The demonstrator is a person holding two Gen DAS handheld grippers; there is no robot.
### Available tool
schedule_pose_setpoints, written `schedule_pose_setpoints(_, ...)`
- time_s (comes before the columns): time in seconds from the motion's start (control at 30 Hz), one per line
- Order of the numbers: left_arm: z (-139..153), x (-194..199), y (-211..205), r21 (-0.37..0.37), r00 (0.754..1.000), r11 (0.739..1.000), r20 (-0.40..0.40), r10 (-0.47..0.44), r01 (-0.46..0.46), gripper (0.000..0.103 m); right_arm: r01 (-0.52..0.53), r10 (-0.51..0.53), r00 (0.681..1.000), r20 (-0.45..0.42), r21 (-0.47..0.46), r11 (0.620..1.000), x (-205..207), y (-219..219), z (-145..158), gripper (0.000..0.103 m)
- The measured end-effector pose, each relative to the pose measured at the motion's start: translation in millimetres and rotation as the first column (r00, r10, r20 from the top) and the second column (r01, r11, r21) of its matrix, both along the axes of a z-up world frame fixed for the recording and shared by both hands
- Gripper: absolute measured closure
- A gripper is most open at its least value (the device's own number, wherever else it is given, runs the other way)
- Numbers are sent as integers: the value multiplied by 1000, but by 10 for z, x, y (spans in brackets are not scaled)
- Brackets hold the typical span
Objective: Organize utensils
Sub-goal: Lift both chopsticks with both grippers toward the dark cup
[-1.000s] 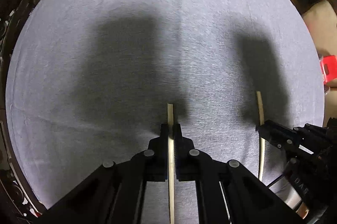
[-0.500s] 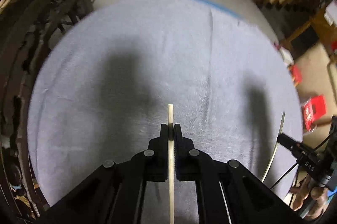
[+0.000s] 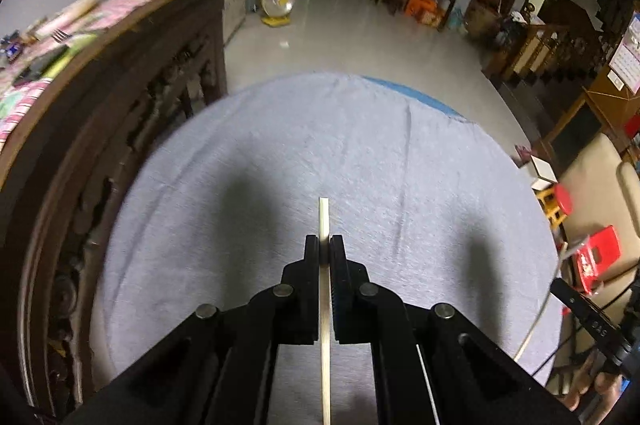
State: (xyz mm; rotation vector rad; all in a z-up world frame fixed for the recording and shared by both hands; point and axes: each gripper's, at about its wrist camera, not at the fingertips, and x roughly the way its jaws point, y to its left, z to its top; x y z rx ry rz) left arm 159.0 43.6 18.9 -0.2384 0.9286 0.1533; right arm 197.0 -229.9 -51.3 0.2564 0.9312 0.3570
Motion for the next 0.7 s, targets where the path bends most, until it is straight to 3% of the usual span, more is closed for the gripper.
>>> schedule_pose_setpoints(0.4,-26,-245,-83,62,999,998,40,-2,0,99,30,-30,999,22,5,1000,-320,-110,50,97)
schedule_pose_setpoints(0.7,108,-403,-186,25,993,999,113,-46,43,99,81,-83,995,50,36,996,-527,-266,126,97)
